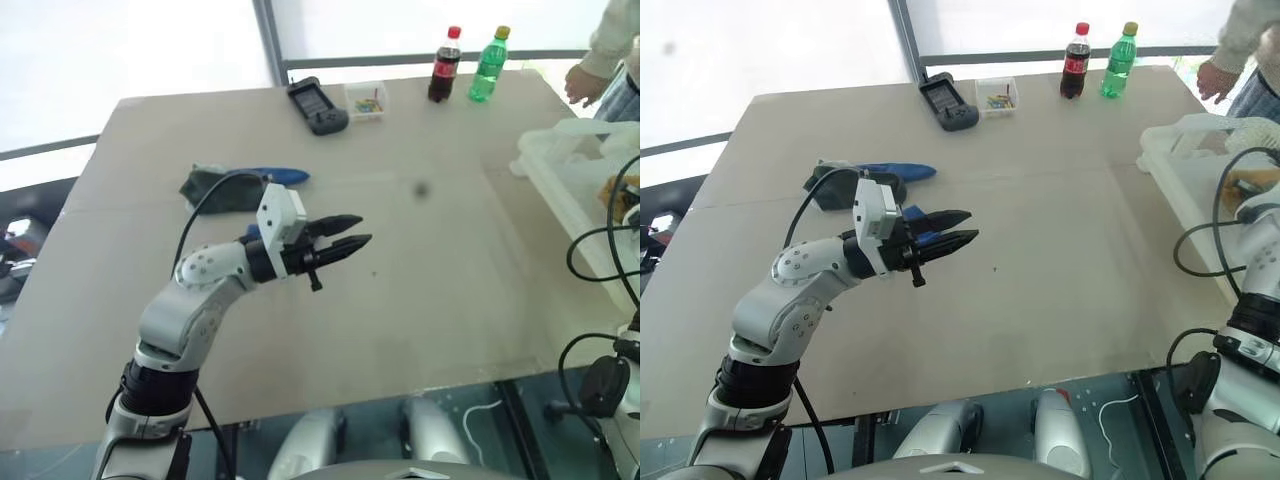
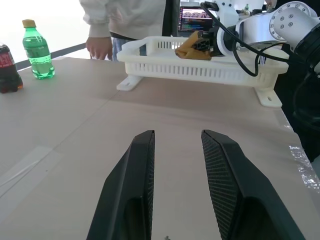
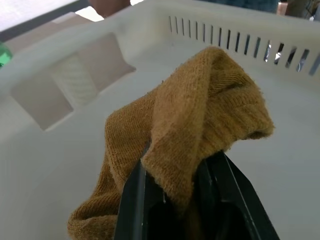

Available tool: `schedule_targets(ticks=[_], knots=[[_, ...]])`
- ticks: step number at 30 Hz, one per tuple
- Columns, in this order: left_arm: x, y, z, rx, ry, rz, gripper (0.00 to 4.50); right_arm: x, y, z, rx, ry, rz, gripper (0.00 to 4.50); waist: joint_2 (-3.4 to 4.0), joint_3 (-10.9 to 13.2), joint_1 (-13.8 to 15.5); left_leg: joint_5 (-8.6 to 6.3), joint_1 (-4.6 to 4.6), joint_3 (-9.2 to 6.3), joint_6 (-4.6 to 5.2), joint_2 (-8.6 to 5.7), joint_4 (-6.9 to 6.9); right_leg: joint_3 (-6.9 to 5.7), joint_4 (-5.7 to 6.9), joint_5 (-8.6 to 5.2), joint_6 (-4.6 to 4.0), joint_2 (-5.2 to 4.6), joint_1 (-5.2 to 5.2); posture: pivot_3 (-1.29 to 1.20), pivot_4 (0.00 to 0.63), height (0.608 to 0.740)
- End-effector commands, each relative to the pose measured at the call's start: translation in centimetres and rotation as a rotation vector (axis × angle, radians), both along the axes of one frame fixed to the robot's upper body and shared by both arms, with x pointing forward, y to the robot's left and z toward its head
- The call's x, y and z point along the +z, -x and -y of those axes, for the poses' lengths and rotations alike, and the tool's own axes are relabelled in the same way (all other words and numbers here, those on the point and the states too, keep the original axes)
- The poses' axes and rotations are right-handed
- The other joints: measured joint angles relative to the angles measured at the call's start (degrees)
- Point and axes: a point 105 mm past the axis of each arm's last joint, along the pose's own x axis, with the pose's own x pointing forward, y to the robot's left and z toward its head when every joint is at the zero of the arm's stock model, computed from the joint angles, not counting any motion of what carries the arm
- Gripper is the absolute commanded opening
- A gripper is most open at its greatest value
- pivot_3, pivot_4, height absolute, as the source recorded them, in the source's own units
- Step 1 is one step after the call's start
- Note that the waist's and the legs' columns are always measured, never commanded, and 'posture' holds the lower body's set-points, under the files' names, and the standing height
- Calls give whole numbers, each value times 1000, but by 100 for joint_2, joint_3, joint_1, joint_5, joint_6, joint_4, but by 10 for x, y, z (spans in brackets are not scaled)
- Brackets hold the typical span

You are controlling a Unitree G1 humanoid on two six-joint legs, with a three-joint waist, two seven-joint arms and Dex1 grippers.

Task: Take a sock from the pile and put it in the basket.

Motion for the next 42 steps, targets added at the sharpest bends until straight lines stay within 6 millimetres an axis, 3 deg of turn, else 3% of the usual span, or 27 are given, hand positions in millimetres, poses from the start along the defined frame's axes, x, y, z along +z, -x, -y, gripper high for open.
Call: schedule_targets(ticks=[1, 2, 8, 13, 17, 21, 32, 42], knots=[[9, 3, 0, -5, 9, 48, 1547, 4, 5, 13, -12, -34, 6, 1128, 0, 0, 7, 0, 3, 4, 0, 0, 1, 3, 4, 0, 0, 2, 1, 0, 150, 740], [10, 4, 1, -13, 16, 46, 1547, 3, 5, 13, -3, -38, 2, 1390, 0, 0, 8, 0, 4, 7, 1, -1, 1, 4, 6, 0, 0, 3, 1, 0, 150, 740], [19, 11, 6, -96, 76, 30, 1547, 2, 8, 12, 10, -33, -31, 4379, 0, 0, 3, 0, 4, 11, 2, -1, 6, 8, 6, 0, 1, 4, 2, 0, 150, 740], [17, 12, 5, -118, 71, 13, 1547, 4, 13, 12, 6, -28, -38, 4448, 0, 0, 8, 0, 7, 17, 2, 1, 5, 15, 7, 0, 1, 4, 1, 0, 150, 740], [17, 11, 5, -132, 82, -1, 2731, 8, 19, 10, 17, -13, -35, 4500, 0, 0, 17, 0, 7, 18, 2, 1, 6, 15, 7, 0, 1, 5, 2, 0, 150, 740], [18, 7, 6, -131, 91, 0, 4404, 8, 25, 6, 36, -4, -35, 4500, 0, 0, 19, 0, 6, 17, 2, 1, 6, 13, 7, 1, 1, 6, 2, 0, 150, 740], [19, 0, 10, -134, 117, -9, 4404, 5, 46, 2, 20, 1, -71, 4500, 0, -1, 22, -1, 8, 16, 2, 1, 8, 14, 13, 1, 1, 5, 1, 0, 150, 740], [22, -10, 5, -103, 129, -22, 4404, 12, 69, -26, 143, -11, -40, 4500, 1, -1, 22, -1, 8, 16, 3, 1, 10, 16, 16, 1, 2, 4, 1, 0, 150, 740]])
